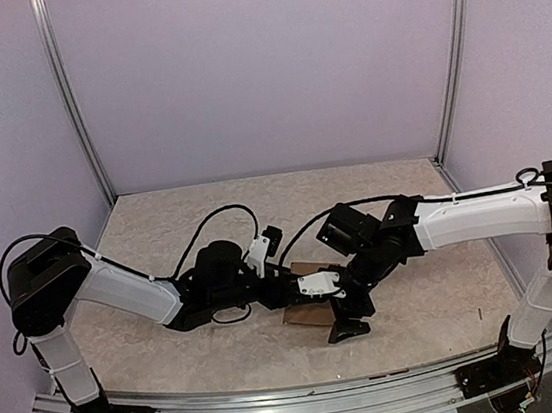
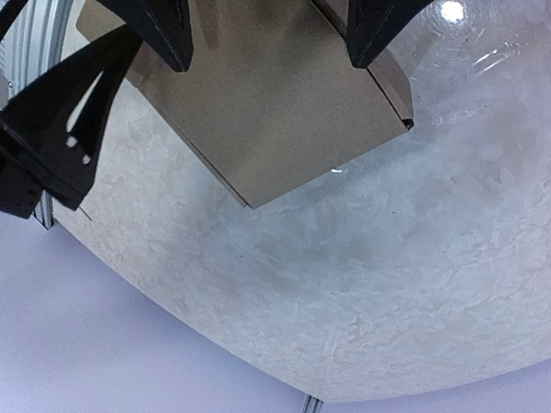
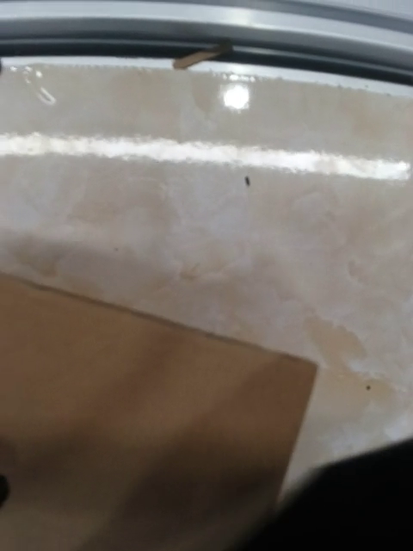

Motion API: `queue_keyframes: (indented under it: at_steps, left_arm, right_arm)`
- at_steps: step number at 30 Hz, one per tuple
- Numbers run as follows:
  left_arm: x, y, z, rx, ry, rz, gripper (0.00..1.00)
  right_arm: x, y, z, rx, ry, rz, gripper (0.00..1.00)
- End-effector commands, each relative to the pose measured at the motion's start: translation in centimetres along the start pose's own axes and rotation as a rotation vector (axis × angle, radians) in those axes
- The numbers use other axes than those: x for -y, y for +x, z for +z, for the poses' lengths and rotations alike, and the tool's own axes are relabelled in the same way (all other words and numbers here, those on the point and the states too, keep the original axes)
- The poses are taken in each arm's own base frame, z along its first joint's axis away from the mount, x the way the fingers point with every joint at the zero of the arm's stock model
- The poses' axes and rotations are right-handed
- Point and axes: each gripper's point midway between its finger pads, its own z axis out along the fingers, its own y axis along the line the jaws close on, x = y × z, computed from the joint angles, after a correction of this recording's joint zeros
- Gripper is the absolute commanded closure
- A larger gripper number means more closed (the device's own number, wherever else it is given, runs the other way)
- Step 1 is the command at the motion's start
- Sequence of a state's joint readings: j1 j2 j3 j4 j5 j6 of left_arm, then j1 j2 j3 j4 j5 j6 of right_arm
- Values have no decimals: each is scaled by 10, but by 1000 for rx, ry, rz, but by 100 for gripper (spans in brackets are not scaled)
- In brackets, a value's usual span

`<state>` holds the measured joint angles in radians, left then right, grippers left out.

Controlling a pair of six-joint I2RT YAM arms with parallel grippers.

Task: Fold the paper box

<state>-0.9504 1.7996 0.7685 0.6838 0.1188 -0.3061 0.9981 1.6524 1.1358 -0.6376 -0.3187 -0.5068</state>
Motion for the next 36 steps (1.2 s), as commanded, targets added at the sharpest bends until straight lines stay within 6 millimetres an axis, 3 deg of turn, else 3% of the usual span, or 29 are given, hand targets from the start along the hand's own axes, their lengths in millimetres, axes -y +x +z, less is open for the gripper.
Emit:
queue_keyframes:
  at_steps: [1,6,9,15,17,20,26,29,32,36]
  left_arm:
    - [-13,28,20,-145,-60,27,41]
    - [-19,37,23,-170,-75,38,42]
    - [-17,32,21,-151,-72,56,42]
    - [-3,-15,7,-7,-44,100,40]
    - [2,-33,-3,36,-42,99,40]
    - [11,-45,-20,46,-37,65,40]
    - [23,4,-62,-88,-50,10,40]
    - [33,26,-78,-141,-35,1,40]
    - [44,37,-84,-159,-23,21,40]
    - [50,44,-78,-173,-10,16,39]
  right_arm:
    - [0,-10,-29,23,25,-22,0]
    - [11,-16,-65,87,65,-35,0]
    - [41,-9,-85,138,131,24,0]
    - [105,18,-96,216,181,209,0]
    - [113,29,-90,190,182,208,1]
    - [114,41,-85,137,199,138,5]
    - [102,56,-98,79,305,-101,4]
    - [96,61,-95,15,355,-222,3]
    - [89,59,-86,-5,342,-270,0]
    - [102,48,-80,43,359,-208,0]
